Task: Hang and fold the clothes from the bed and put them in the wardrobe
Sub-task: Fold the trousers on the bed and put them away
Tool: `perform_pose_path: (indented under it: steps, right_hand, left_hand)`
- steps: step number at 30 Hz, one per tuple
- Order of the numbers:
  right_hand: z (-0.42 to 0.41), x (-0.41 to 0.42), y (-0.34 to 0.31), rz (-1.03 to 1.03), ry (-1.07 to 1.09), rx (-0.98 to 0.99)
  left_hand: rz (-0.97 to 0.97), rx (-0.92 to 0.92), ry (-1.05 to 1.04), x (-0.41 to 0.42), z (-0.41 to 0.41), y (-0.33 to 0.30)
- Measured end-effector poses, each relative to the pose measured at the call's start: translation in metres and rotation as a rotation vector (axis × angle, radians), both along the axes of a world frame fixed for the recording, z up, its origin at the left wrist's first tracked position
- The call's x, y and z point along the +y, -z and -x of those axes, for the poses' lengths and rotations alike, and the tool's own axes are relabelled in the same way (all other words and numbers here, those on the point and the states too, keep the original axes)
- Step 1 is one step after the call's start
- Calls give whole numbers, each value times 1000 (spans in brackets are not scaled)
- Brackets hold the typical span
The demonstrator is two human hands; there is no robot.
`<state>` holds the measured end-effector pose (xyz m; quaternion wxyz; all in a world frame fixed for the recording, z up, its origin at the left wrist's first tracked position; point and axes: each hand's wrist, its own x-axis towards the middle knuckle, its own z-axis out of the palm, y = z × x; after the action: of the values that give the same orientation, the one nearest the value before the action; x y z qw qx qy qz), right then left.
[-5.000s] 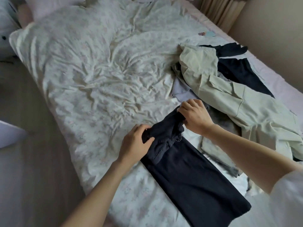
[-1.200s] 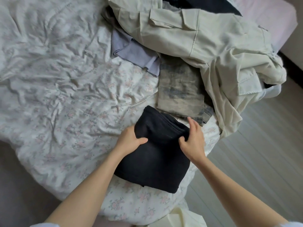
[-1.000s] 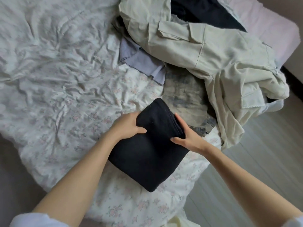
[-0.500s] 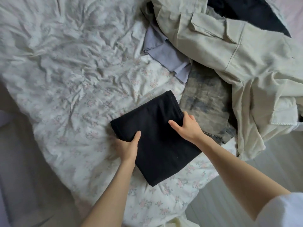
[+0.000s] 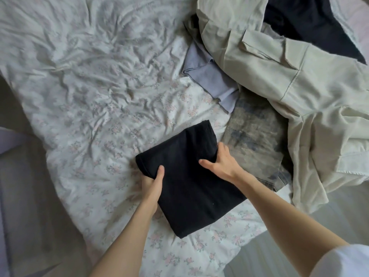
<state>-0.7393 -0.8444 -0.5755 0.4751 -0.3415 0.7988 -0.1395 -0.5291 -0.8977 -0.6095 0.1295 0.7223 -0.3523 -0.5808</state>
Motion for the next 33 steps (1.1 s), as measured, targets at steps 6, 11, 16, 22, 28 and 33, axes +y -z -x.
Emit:
perform_pose_path:
  steps: [6,11,16,22,28,33]
  right_hand:
    - [-33,14,-35,255,-248,137]
    - [-46,11,-34,279,-78,-40]
    - [-40,12,4,100,150,-137]
    - [-49,2,17,218,71,-65]
    - [-79,0,-13,365,-70,212]
    - [-105,-21,-65,567,-2,234]
  left_hand:
    - [-36,-75,-117,-1,-18,-7]
    - [49,-149,-112,-14,-32,-27]
    - [229,-319,135,0,-16,-30]
    - [401,-479,298,19,-19,-17]
    - [610,-439,252,32,-13,-37]
    - [835,-432,165,10,-30,-89]
